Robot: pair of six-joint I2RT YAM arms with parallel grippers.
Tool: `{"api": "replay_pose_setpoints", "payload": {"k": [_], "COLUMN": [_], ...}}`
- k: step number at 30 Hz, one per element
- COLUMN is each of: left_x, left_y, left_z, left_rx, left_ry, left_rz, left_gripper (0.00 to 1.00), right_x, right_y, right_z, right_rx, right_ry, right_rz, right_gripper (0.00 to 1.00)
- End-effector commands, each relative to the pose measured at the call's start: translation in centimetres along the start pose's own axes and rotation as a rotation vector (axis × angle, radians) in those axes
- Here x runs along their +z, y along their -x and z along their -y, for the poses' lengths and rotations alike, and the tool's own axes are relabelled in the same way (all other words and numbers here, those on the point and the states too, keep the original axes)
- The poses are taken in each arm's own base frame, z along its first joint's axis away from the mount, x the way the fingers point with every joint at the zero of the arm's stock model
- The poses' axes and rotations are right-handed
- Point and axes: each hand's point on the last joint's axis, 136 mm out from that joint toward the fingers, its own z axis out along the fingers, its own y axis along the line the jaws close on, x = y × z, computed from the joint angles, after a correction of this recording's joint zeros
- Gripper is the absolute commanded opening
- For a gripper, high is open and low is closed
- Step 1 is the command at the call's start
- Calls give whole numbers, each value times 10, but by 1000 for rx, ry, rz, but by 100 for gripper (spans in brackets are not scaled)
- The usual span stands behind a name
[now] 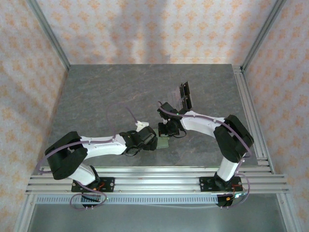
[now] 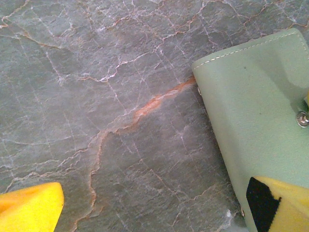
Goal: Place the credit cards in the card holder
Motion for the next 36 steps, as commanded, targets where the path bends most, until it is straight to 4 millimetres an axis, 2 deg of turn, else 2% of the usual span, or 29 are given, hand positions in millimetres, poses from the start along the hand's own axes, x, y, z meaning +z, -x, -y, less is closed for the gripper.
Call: {"api": "replay_pose_setpoints", "payload": {"k": [1, 21, 36], "left_x": [-5, -1, -2], "left_y": [8, 6, 5], "left_z": [4, 4, 3], "left_rx": [6, 11, 13], "left_ry": [-5, 1, 5], "left_rz": [13, 4, 3], "left_gripper": [99, 99, 99], "right_x": [-15, 2, 20], "right_y": [3, -3, -17], "right_z": [-4, -8, 7], "right_rx": [10, -1, 7], "right_ry": [24, 27, -11], "right_rz": [32, -11, -49], "right_gripper": [0, 0, 0]}}
